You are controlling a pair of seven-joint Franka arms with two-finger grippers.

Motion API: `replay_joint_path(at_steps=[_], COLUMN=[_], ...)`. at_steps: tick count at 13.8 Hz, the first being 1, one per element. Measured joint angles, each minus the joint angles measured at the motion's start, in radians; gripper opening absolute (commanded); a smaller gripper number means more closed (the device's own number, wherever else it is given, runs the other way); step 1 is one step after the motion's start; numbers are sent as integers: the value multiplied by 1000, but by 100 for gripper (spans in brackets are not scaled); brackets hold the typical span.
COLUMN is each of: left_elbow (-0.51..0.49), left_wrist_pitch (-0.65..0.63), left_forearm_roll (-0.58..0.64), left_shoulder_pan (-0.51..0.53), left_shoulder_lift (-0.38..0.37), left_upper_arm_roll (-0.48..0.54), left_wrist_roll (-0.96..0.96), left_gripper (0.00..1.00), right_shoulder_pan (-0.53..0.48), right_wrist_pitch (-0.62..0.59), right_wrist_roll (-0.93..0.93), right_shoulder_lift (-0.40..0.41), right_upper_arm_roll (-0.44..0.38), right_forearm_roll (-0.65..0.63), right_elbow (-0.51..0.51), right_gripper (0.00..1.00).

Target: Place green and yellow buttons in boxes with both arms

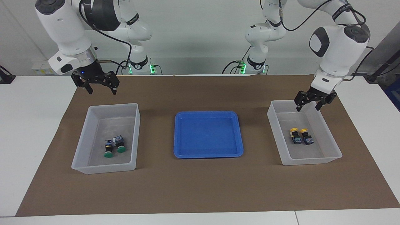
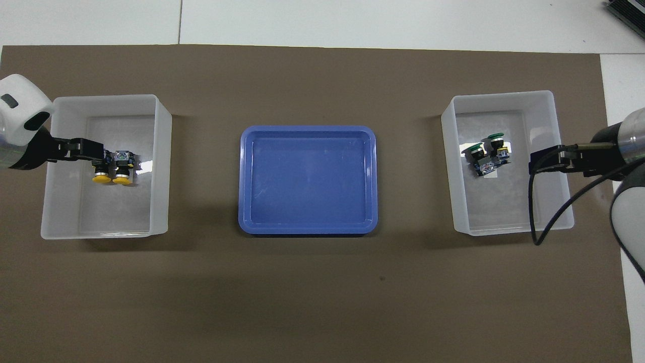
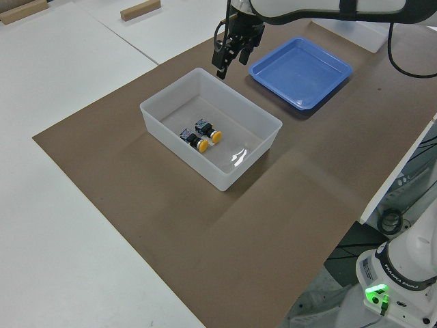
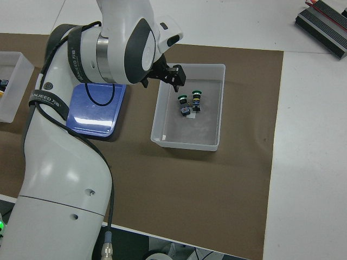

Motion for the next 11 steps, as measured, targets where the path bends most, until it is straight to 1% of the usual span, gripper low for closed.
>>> replay_joint_path(at_steps=[2,4,7,11], left_elbow=[5,12,56,70], left_wrist_pitch=[-71,-144,-248,-265], left_forearm_roll=[0,0,0,0], left_shoulder_pan=[-4,-5,-5,-5], left_shoulder_lift=[-54,-99,-132,-149], left_upper_arm_roll=[-1,-6,-18,-41], left_wrist_roll=[0,0,0,0], left_gripper=[100,100,100,100], right_shoulder_pan=[0,0,0,0], right_wrist_pitch=[0,0,1,1], right_wrist_roll=[19,19,20,21], right_shoulder_lift=[0,0,0,0], right_upper_arm_roll=[1,1,1,1], right_forearm_roll=[0,0,0,0], right_elbow=[0,0,0,0], right_gripper=[100,100,100,100])
